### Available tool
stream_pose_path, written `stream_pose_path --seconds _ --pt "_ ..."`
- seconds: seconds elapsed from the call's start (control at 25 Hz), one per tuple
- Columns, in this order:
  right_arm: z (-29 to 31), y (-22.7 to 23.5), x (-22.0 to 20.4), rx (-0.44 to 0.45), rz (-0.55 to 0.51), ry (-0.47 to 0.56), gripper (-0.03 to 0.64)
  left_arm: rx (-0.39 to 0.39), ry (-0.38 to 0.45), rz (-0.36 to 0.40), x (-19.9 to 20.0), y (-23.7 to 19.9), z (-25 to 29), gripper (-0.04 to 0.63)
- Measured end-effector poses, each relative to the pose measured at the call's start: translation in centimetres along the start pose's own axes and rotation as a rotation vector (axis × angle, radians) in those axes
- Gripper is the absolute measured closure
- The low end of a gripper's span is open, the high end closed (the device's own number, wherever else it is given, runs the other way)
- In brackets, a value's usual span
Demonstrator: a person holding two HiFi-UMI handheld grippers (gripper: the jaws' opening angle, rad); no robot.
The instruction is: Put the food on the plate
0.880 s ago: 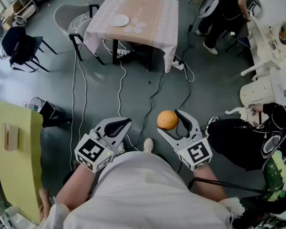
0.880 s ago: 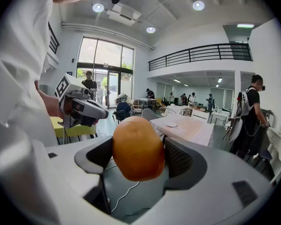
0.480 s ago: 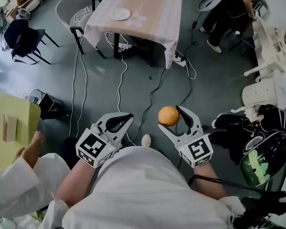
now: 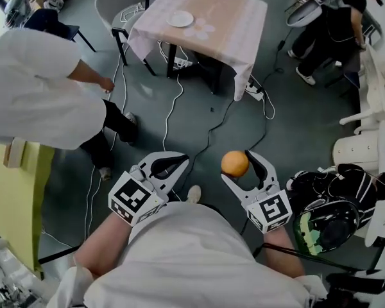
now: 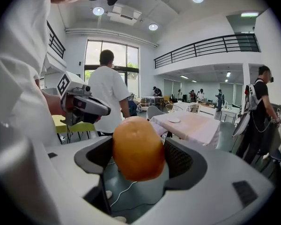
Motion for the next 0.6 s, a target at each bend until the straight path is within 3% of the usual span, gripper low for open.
stream_pose_path --seconds 0.28,0.6 --pt "4.4 1.9 1.1 0.046 -0.016 -0.004 0.255 0.061 -0.026 -0.018 -0.7 -2.9 -0.8 0.585" --pt "15.4 4.8 6.1 0.000 -0.017 -0.029 0.255 0.043 0.011 -0.010 -1.1 -15.7 0.3 0.586"
Point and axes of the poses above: the fingertips, and each gripper's own axes: z forward along the fingers, y to its right, x out of its top, the point moved 10 cm from there along -z, backward along the fingers, and after that the axes turned 10 degrees about z, right-handed, at the moved point
